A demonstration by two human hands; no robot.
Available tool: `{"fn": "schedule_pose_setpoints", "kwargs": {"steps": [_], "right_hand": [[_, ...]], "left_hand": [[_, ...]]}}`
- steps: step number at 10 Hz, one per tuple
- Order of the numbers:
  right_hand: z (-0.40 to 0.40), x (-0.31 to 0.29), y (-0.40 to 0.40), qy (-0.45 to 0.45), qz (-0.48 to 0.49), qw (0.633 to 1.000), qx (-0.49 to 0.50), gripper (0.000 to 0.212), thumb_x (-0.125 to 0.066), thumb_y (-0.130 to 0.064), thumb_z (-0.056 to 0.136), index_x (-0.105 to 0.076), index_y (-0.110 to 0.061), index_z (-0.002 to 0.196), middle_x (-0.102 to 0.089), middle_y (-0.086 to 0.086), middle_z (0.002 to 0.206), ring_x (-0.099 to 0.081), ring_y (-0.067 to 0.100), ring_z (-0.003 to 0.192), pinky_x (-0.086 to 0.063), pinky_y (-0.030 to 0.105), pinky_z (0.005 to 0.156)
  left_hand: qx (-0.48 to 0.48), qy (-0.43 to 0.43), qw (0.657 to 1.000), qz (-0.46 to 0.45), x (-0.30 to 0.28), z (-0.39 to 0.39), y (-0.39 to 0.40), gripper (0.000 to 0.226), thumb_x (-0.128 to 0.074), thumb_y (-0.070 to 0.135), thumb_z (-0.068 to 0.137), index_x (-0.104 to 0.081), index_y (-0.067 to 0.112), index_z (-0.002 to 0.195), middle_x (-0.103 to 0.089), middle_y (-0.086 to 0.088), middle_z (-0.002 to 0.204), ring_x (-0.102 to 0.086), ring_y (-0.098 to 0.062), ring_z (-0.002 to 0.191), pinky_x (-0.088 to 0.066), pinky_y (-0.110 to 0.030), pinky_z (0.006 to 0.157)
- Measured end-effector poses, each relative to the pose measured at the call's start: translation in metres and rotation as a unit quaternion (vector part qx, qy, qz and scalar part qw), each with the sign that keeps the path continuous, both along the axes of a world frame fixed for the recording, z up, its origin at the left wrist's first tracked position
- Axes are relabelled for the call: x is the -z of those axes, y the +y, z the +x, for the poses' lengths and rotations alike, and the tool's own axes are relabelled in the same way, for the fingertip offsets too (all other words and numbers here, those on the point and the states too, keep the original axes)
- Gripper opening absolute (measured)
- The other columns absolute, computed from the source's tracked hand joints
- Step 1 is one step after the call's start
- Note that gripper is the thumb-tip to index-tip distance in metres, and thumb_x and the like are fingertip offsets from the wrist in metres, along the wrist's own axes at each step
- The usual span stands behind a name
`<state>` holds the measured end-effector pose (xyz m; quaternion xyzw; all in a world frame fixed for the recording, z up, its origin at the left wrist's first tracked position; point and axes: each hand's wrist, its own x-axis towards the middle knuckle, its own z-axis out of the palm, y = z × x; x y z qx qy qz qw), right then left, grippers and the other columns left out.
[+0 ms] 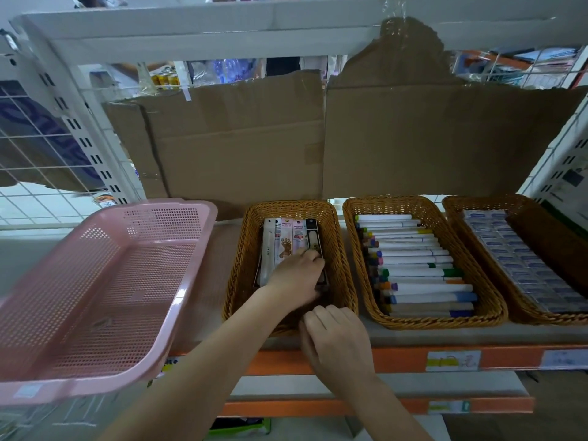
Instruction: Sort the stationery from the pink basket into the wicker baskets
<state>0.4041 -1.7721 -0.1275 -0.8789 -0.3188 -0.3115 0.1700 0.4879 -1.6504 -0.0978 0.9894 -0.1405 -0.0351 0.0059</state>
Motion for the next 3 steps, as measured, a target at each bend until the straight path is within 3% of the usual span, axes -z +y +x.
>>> {"fn": "schedule_pose_setpoints", "kwargs": {"steps": [1, 2, 3], "right_hand": [[-0.001, -0.005, -0.002, 0.033, -0.007, 0.999, -0.012, 0.026, -0.044, -0.025, 0.089, -0.057, -0.019, 0.066, -0.051, -0.005, 0.063, -0.048, 0.012, 0.059, -0.036, 0.024, 0.055], [-0.001, -0.011, -0.01, 0.061, 0.024, 0.996, -0.053, 0.026, -0.044, -0.023, 0.091, -0.059, -0.017, 0.071, -0.054, -0.004, 0.07, -0.052, 0.012, 0.066, -0.045, 0.024, 0.058], [-0.013, -0.017, -0.026, 0.081, 0.058, 0.991, -0.092, 0.029, -0.042, -0.025, 0.094, -0.068, -0.015, 0.085, -0.065, -0.003, 0.086, -0.061, 0.014, 0.083, -0.051, 0.026, 0.078]], "left_hand": [[-0.014, -0.001, 0.999, -0.034, -0.01, -0.011, 0.004, 0.063, -0.058, 0.034, 0.09, -0.034, 0.017, 0.145, -0.031, -0.002, 0.15, -0.024, -0.022, 0.137, -0.031, -0.035, 0.107], [-0.05, -0.089, 0.989, -0.11, -0.02, -0.035, 0.008, 0.048, -0.054, 0.036, 0.092, -0.046, 0.024, 0.137, -0.044, 0.004, 0.141, -0.033, -0.017, 0.132, -0.037, -0.031, 0.101], [-0.066, -0.213, 0.959, -0.177, -0.021, -0.078, 0.006, 0.026, -0.057, 0.029, 0.091, -0.065, 0.021, 0.115, -0.062, 0.003, 0.116, -0.053, -0.019, 0.112, -0.049, -0.033, 0.088]]}}
